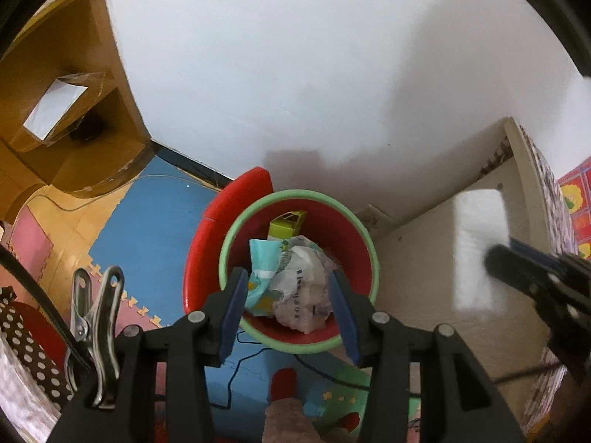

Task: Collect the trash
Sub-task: 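Open the right tool above the bucket to drop the paper towel, then swing both open tools back from the bucket to the bed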

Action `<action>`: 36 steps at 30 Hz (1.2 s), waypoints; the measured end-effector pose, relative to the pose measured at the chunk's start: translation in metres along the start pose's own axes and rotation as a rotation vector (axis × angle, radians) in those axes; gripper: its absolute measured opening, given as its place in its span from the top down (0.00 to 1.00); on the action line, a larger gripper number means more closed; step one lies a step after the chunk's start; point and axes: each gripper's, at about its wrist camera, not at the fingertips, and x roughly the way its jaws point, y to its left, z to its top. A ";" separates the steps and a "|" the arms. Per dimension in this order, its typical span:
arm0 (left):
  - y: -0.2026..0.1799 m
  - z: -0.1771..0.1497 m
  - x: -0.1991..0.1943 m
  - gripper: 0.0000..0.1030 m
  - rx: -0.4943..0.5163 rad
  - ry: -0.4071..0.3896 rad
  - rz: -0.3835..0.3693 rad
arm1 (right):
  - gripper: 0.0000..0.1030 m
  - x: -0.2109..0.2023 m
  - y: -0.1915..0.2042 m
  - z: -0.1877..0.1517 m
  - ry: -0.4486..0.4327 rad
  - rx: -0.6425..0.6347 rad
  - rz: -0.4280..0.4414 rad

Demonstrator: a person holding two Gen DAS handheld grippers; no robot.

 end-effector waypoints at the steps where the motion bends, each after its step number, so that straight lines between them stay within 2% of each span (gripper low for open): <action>1: 0.001 -0.001 -0.002 0.54 -0.002 -0.001 0.006 | 0.82 0.001 0.001 0.001 -0.002 0.000 -0.002; 5: 0.003 -0.002 -0.013 0.54 -0.006 -0.014 0.025 | 0.67 0.001 0.000 0.000 -0.014 0.011 0.009; 19: 0.001 -0.006 -0.043 0.54 -0.019 -0.035 0.030 | 0.67 -0.042 0.013 -0.015 -0.092 -0.001 0.034; 32: -0.033 -0.016 -0.102 0.54 0.010 -0.069 0.047 | 0.67 -0.133 0.009 -0.061 -0.210 0.083 0.117; 36: -0.048 -0.022 -0.125 0.54 0.041 -0.095 0.071 | 0.67 -0.162 0.009 -0.075 -0.256 0.082 0.110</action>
